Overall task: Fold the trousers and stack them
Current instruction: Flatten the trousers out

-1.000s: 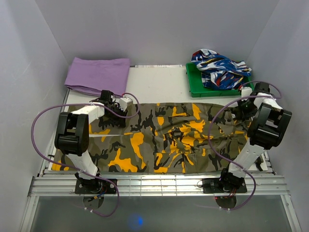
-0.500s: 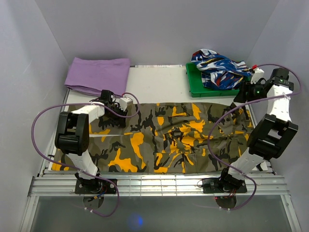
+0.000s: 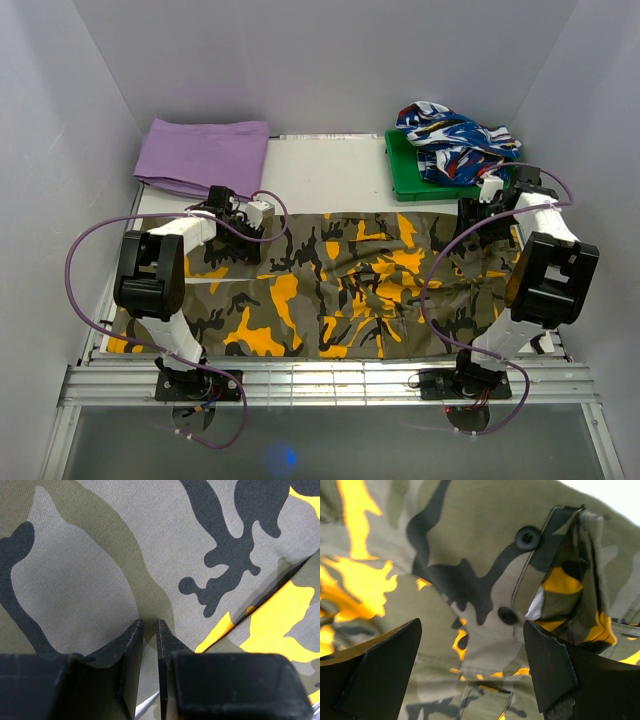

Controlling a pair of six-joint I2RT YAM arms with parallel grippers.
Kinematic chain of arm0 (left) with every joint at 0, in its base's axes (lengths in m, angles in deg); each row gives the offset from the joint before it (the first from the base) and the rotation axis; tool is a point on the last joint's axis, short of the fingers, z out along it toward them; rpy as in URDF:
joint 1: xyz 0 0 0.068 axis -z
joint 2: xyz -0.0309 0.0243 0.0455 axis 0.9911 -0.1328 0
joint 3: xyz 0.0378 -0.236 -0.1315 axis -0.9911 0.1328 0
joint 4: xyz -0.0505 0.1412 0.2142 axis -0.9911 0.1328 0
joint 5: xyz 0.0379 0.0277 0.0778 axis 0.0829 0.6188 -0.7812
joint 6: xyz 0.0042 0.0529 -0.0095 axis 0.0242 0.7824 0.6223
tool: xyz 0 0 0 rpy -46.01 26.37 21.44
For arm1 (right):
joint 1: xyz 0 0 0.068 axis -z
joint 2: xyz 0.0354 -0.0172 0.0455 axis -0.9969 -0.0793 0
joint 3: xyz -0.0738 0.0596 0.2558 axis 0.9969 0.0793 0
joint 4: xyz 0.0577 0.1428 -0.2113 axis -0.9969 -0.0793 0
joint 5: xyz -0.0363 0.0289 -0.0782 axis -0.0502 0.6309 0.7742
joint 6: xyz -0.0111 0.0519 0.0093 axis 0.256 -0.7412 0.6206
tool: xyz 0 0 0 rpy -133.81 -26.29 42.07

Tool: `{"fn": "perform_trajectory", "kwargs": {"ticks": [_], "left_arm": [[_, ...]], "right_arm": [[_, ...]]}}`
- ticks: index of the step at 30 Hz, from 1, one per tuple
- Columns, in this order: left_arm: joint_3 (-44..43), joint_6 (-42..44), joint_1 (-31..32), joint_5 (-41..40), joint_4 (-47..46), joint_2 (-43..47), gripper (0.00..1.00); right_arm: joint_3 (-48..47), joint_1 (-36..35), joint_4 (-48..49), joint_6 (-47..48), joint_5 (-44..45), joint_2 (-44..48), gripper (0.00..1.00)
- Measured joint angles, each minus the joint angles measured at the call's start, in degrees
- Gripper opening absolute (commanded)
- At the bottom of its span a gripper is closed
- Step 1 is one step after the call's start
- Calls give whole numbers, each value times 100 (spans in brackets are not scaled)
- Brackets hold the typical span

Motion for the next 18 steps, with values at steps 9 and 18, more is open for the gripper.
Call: {"fn": "perform_trajectory", "kwargs": {"ticks": [9,18], "left_arm": [[0,-46,-2,0,-11,0,29],[0,-66,-4,7,-17,-11,28]], "right_arm": [[592,-273,1108,-166,1165,136,90],[804,-302,1578,-203,1447,118,87]]}}
